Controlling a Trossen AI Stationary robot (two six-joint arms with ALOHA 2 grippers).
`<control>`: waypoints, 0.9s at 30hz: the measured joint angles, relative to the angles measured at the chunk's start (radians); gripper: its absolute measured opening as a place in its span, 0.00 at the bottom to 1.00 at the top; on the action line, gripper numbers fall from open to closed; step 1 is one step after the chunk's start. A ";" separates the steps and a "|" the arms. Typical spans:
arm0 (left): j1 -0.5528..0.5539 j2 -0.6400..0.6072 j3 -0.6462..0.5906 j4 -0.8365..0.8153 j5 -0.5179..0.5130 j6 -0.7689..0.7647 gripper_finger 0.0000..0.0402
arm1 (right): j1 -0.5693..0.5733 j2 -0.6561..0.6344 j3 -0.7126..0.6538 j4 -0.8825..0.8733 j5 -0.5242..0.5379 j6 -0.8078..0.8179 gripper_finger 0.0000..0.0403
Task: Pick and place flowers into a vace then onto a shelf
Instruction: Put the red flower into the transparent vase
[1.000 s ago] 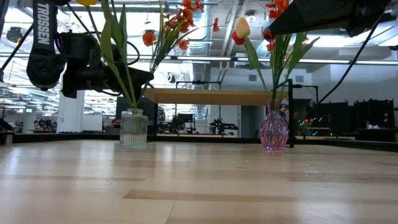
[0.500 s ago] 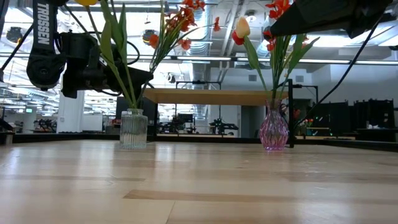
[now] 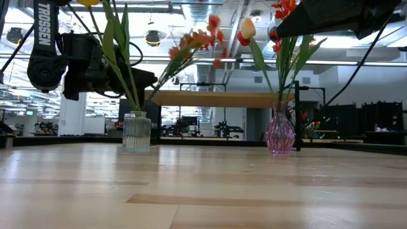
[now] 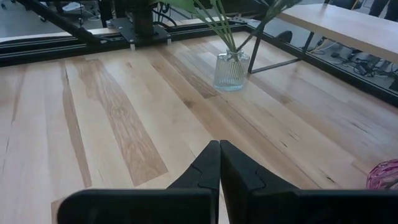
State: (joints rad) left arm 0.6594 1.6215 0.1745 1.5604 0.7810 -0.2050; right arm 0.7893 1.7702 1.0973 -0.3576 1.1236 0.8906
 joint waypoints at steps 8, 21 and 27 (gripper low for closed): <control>0.000 0.000 0.000 0.000 -0.001 0.007 0.17 | 0.000 0.000 0.000 0.002 0.000 0.000 0.00; 0.000 0.000 0.000 0.000 -0.002 0.007 0.05 | 0.000 0.000 0.000 0.005 -0.002 0.000 0.00; 0.000 0.000 0.000 -0.001 -0.003 0.007 0.05 | 0.000 0.000 0.000 0.005 -0.002 0.000 0.00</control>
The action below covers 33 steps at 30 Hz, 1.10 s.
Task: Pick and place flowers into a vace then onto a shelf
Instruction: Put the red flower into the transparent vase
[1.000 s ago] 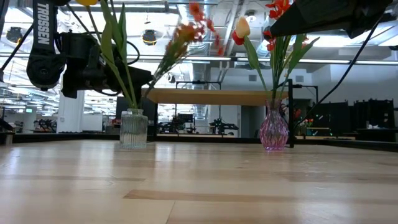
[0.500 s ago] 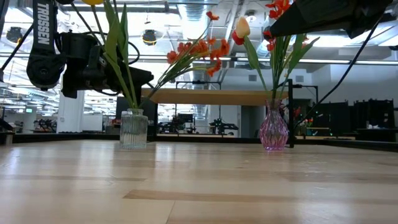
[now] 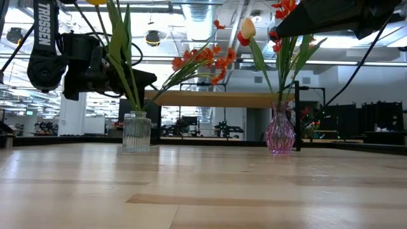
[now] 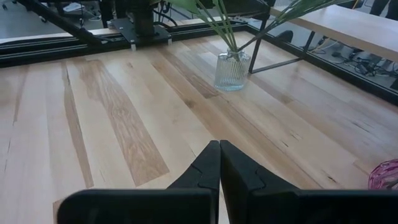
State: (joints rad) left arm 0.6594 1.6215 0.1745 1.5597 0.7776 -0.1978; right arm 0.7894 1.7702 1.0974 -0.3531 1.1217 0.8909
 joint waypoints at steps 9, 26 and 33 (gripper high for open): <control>0.004 0.000 0.000 0.000 0.001 0.000 0.05 | 0.000 0.000 0.000 0.032 -0.002 -0.002 0.00; 0.073 -0.086 -0.038 0.000 0.060 -0.022 0.04 | 0.042 0.014 0.002 0.062 0.088 0.193 0.00; 0.077 -0.124 -0.049 0.000 0.056 -0.023 0.04 | 0.019 0.069 -0.041 0.168 0.194 0.289 0.00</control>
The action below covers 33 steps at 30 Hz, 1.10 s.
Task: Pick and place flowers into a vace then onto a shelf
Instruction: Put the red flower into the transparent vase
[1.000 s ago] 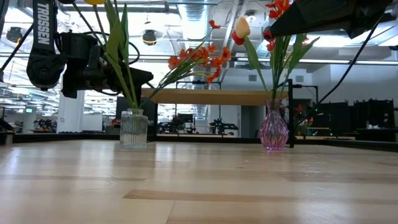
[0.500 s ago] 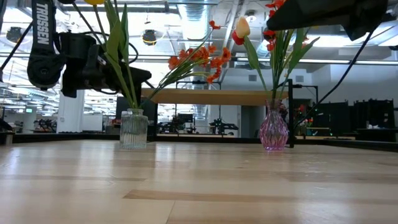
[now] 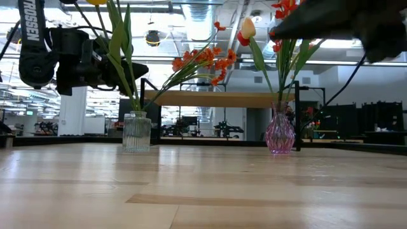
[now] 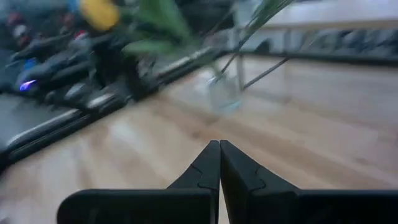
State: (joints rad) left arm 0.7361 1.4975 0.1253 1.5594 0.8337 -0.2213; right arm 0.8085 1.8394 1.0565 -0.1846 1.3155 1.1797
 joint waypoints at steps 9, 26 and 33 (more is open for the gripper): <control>0.000 0.000 0.000 0.000 0.002 -0.010 0.04 | -0.085 0.225 0.002 0.186 0.205 0.211 0.00; 0.000 0.000 0.000 -0.001 0.027 -0.009 0.04 | -0.317 0.377 0.064 0.340 0.229 0.174 0.00; 0.000 0.000 0.000 -0.001 0.028 0.002 0.04 | -0.360 0.377 0.079 0.374 0.189 -0.117 0.00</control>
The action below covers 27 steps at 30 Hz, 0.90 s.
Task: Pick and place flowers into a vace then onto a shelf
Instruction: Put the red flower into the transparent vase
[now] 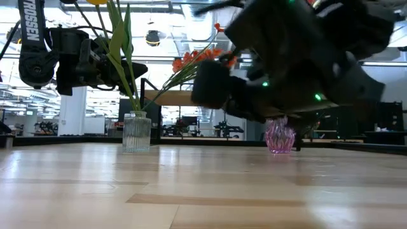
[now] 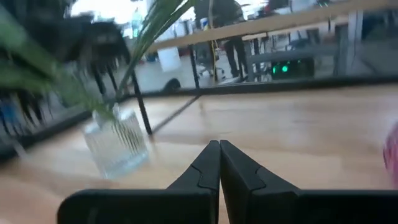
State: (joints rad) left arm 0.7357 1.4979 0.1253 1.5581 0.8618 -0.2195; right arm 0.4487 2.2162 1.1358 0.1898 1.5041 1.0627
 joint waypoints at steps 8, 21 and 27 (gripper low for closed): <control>0.000 0.000 0.000 0.000 0.007 0.017 0.04 | -0.069 0.000 0.112 0.062 -0.217 -0.505 0.00; 0.000 0.000 0.000 -0.002 0.028 0.017 0.04 | -0.145 -0.006 0.309 0.051 -0.301 -0.798 0.09; 0.000 0.000 0.000 -0.002 0.033 0.017 0.04 | -0.189 -0.006 0.310 0.008 -0.352 -0.628 0.18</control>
State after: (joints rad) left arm 0.7353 1.4979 0.1253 1.5566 0.8948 -0.2020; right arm 0.2593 2.2105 1.4456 0.1973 1.1519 0.4343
